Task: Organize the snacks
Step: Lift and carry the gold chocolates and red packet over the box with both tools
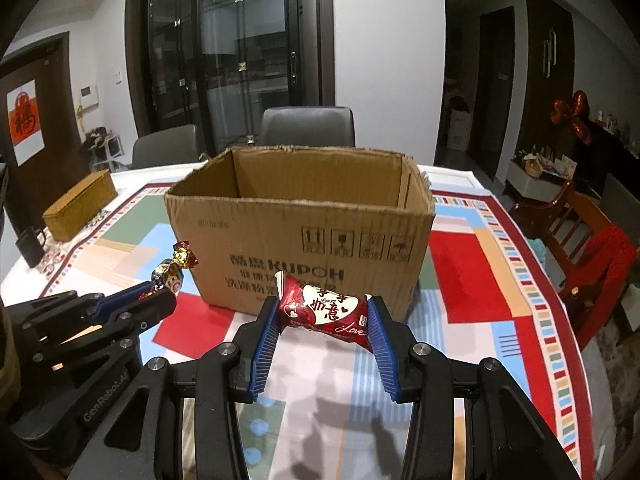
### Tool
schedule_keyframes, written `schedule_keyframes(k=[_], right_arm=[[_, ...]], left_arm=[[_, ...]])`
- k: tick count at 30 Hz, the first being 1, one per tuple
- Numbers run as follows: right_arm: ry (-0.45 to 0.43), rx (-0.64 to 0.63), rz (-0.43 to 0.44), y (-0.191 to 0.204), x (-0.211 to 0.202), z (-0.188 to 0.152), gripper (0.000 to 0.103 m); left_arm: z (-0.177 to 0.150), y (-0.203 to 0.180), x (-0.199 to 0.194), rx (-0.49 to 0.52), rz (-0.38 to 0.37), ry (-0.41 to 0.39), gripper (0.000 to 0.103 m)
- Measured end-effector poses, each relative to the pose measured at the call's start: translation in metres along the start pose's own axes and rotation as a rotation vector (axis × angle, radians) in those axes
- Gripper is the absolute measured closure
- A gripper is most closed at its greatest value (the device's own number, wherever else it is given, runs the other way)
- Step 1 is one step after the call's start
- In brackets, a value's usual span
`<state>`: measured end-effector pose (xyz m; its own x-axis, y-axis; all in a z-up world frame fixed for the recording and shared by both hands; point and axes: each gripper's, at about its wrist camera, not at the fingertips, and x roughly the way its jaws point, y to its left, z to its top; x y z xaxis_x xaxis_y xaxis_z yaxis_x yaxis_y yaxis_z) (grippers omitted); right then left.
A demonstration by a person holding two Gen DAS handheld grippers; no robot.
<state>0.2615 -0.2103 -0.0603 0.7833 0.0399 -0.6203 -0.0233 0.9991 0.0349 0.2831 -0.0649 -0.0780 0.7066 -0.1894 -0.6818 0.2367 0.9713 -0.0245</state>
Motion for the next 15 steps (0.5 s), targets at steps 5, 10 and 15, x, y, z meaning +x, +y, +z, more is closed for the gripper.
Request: schedule_keyframes(k=[5,10,15], right_arm=[[-0.019,-0.001,-0.002,-0.001,-0.006,0.008,0.058],[-0.036,0.001,-0.004,0.0,-0.01,0.016,0.058],[-0.05,0.005,-0.008,-0.002,-0.012,0.023,0.058]], left_arm=[[0.006,0.0,-0.005,0.002,0.003,-0.015,0.088],[0.012,0.001,-0.01,-0.002,0.007,-0.029,0.088],[0.02,0.003,-0.012,-0.006,0.011,-0.045,0.088]])
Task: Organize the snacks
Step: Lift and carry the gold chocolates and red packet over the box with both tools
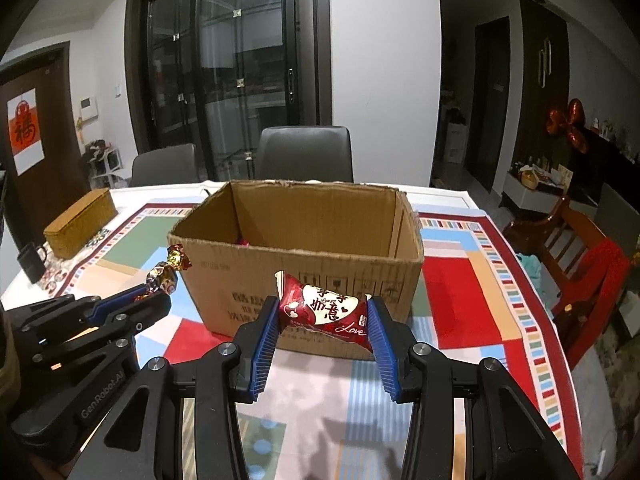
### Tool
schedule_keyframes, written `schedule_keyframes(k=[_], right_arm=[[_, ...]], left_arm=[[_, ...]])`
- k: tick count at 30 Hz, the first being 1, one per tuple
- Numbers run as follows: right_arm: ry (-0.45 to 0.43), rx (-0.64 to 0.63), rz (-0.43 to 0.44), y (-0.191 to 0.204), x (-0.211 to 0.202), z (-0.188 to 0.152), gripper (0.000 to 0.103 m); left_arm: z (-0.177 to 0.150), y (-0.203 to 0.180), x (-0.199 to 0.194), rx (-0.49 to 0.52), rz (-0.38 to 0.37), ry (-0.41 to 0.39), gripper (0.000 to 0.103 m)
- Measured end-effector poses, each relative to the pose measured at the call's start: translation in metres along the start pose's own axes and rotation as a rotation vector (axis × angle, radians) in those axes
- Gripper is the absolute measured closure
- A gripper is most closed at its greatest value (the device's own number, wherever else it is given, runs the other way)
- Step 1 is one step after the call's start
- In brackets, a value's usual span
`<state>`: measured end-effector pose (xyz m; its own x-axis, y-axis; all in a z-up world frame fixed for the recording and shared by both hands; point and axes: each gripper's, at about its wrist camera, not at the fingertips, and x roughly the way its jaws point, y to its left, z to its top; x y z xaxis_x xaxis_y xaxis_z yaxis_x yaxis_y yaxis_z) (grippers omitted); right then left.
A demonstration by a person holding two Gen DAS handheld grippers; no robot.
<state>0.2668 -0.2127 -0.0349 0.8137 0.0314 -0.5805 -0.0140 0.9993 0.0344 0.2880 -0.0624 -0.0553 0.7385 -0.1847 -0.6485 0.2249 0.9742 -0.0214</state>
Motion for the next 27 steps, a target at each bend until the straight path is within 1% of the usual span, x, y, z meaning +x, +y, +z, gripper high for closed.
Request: schedule_keyframes(k=[8,17,27], right_arm=[[-0.025,0.008,-0.015,-0.004,-0.002,0.017,0.058],[-0.056,0.016,-0.021,-0.007,-0.002,0.036,0.058],[-0.084,0.024,-0.024,-0.009,0.005,0.057,0.058]], left_arm=[[0.013,0.002,0.0,-0.007,0.001,-0.024,0.088],[0.036,0.002,0.001,-0.008,-0.005,-0.059,0.088],[0.055,0.003,0.013,-0.01,-0.006,-0.072,0.088]])
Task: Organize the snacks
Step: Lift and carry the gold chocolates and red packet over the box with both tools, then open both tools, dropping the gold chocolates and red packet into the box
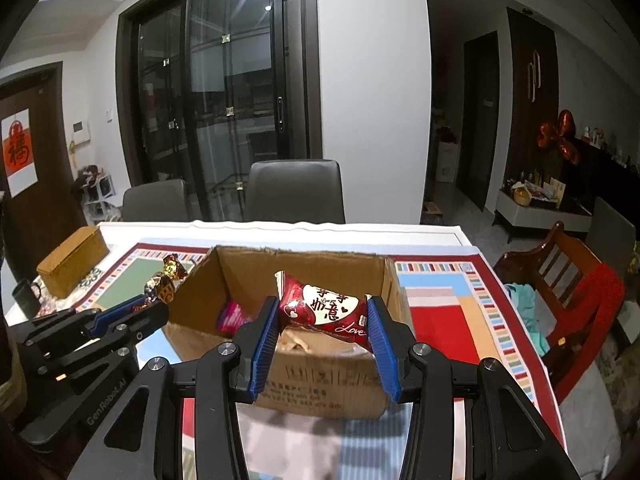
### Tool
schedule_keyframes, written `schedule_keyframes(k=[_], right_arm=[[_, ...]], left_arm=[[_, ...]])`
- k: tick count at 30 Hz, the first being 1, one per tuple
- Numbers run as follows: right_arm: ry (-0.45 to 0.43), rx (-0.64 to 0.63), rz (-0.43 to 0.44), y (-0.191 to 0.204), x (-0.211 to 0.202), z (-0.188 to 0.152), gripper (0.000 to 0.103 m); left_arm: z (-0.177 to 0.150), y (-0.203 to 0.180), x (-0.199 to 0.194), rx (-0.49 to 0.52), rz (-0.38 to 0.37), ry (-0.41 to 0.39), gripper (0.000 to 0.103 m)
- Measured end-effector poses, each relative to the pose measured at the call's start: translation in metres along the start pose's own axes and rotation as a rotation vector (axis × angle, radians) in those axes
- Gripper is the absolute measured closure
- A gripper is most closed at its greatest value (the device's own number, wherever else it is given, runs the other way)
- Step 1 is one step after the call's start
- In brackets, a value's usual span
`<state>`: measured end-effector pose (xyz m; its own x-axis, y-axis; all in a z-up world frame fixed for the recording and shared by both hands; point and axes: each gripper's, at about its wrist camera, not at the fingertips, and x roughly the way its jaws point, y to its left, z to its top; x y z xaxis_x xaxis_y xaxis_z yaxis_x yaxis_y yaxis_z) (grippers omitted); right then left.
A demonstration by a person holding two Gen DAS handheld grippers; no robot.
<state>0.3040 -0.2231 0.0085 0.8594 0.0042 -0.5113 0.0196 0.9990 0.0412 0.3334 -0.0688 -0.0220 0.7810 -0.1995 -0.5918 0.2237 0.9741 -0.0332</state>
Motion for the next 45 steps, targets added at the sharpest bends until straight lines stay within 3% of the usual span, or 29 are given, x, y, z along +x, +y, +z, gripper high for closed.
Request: schedule_keyframes(k=[20,32,34,37,39,41,45], right_arm=[[0.023,0.016,-0.002,-0.009,0.046,0.019,0.058],[0.066,0.005,0.001,-0.005,0.074,0.016,0.057],[0.07,0.004,0.003,-0.005,0.076,0.017,0.055],[0.067,0.001,-0.005,-0.005,0.077,0.018,0.046],[0.061,0.0,-0.012,-0.004,0.075,0.017,0.033],[0.05,0.0,-0.029,-0.005,0.072,0.018,0.027],[0.041,0.005,-0.052,-0.005,0.066,0.019,0.023]], left_arm=[[0.029,0.006,0.052,0.002,-0.016,0.021,0.088],[0.027,0.013,0.075,-0.007,-0.027,0.051,0.087],[0.028,0.014,0.075,-0.012,-0.029,0.05,0.083],[0.029,0.015,0.074,-0.02,-0.022,0.04,0.066],[0.028,0.016,0.072,-0.02,-0.014,0.035,0.06],[0.027,0.017,0.07,-0.022,-0.003,0.031,0.052],[0.028,0.019,0.061,-0.03,0.021,0.015,0.042]])
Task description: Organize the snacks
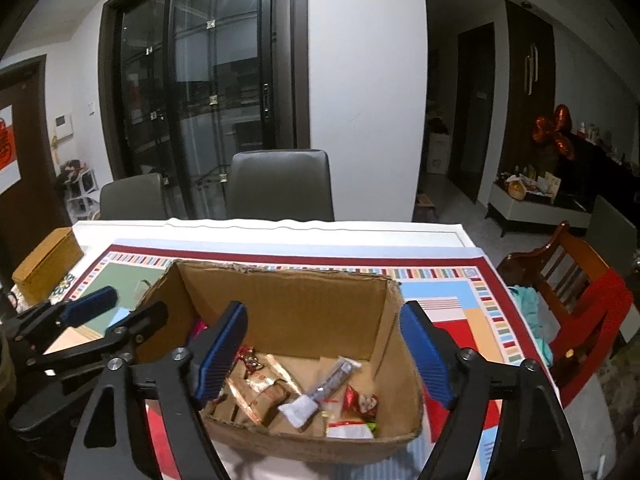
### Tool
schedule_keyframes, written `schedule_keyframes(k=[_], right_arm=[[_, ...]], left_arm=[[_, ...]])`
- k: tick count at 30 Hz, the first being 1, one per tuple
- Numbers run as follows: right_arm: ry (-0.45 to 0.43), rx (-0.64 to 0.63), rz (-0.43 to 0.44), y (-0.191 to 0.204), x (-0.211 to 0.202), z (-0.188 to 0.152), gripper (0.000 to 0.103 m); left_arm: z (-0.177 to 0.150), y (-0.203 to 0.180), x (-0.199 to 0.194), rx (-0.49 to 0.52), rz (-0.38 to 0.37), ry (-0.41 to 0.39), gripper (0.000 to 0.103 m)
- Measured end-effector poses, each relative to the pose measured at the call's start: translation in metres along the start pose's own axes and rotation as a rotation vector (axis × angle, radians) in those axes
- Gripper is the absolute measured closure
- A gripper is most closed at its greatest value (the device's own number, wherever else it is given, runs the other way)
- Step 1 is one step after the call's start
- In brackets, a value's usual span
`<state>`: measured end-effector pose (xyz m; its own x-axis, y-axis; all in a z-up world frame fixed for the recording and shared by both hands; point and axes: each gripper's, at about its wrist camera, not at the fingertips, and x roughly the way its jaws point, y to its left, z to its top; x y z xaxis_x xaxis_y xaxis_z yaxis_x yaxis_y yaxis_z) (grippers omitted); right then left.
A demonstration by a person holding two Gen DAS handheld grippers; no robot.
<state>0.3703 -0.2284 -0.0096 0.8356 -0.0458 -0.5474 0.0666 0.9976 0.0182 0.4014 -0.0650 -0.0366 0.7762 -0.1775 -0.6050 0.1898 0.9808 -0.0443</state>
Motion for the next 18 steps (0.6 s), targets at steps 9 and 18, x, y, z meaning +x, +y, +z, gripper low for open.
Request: schedule_keyframes(k=[9,18], right_arm=[[-0.036,0.007,-0.026,-0.002,-0.031,0.001,0.019],[-0.07,0.015,-0.039,-0.001,-0.068,-0.006,0.015]], left_arm=[[-0.003,0.002,-0.035,-0.003,0.043,-0.041,0.035],[-0.011,0.004,-0.076,-0.014,0.075,-0.084,0.032]])
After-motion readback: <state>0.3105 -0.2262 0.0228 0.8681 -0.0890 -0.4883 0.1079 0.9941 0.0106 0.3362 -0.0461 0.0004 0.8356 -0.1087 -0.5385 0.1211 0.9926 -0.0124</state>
